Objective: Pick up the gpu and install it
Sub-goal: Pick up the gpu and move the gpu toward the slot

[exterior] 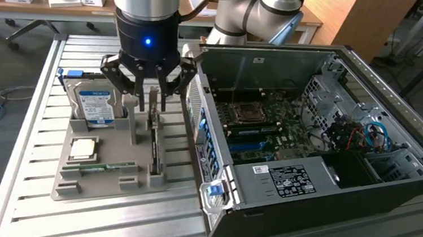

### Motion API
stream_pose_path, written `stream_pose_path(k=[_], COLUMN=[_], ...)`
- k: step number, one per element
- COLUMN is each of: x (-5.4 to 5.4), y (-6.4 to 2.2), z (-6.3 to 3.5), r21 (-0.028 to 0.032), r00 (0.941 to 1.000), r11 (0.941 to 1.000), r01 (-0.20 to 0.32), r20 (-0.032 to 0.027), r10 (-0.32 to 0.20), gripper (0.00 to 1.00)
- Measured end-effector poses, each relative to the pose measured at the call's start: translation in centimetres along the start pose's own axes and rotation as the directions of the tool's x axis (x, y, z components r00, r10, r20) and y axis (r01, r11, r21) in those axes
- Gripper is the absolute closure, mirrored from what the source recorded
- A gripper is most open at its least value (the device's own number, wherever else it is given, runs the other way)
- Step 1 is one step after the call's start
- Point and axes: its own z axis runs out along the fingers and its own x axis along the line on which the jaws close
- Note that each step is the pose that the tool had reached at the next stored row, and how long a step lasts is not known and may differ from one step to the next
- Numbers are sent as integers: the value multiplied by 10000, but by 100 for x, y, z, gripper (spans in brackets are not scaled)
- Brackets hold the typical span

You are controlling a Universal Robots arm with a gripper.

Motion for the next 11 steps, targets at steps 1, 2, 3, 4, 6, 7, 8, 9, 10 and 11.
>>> stream_pose_path(k=[1,2,3,4,6,7,8,9,10,11], x=[0,1,1,2,2,3,3,4,4,4], y=[-1,-2,-3,-3,-5,-6,-6,-7,-8,-9], z=[18,37,54,72,109,127,145,164,182,200], r21=[0,-1,-1,-1,0,-1,-1,-1,-1,-1], r00=[10000,10000,10000,10000,10000,10000,10000,10000,10000,10000], r11=[10000,10000,10000,10000,10000,10000,10000,10000,10000,10000], r01=[0,0,0,0,1,1,1,1,1,0], r20=[0,0,0,0,-1,-1,0,0,0,0], r10=[0,0,0,0,-1,-1,-1,-1,-1,0], gripper=[59,59,59,59,59,59,59,59,59,59])
